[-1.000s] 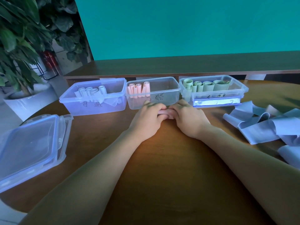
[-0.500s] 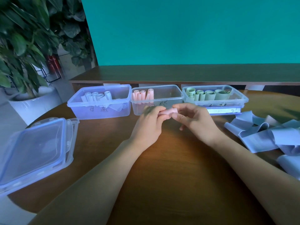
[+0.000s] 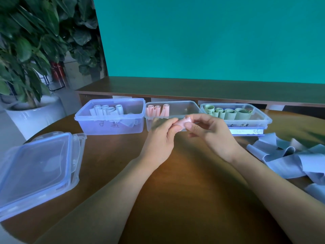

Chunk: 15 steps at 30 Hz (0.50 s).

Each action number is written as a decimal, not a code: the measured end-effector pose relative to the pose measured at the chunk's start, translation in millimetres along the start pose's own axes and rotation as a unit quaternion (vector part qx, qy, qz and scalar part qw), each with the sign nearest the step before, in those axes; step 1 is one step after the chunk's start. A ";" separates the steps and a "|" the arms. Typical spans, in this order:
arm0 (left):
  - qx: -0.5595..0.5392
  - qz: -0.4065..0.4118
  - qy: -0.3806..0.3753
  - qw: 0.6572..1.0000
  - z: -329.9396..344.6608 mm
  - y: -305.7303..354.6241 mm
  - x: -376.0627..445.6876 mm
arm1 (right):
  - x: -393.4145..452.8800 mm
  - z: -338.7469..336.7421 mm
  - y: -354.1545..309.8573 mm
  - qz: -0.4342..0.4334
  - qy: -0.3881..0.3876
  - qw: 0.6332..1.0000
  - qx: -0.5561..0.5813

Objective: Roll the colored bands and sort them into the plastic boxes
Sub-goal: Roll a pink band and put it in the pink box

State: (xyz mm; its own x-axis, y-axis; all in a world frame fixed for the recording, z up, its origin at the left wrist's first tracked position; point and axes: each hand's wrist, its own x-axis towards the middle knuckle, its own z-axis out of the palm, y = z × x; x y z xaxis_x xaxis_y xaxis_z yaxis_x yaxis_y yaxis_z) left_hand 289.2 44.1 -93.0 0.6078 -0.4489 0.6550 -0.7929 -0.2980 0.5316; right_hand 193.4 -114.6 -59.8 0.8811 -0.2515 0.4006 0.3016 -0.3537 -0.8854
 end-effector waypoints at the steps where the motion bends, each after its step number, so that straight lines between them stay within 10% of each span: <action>1: 0.002 0.002 0.007 1.000 1.1 -1.6 1.7 | 2.9 -1.7 -0.2 -0.003 -0.005 1.000 -0.007; 15: 0.018 -0.140 0.091 0.986 4.4 -25.2 15.1 | 136.0 -20.8 -10.8 0.018 -0.078 0.925 -0.371</action>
State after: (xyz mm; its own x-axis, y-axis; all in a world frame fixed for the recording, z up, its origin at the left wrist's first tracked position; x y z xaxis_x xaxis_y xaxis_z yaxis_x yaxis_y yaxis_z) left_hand 318.2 41.1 -98.9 0.7987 -0.1875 0.5718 -0.5913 -0.4209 0.6879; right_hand 302.4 -163.7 9.1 0.9453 -0.1628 0.2828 -0.0122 -0.8836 -0.4681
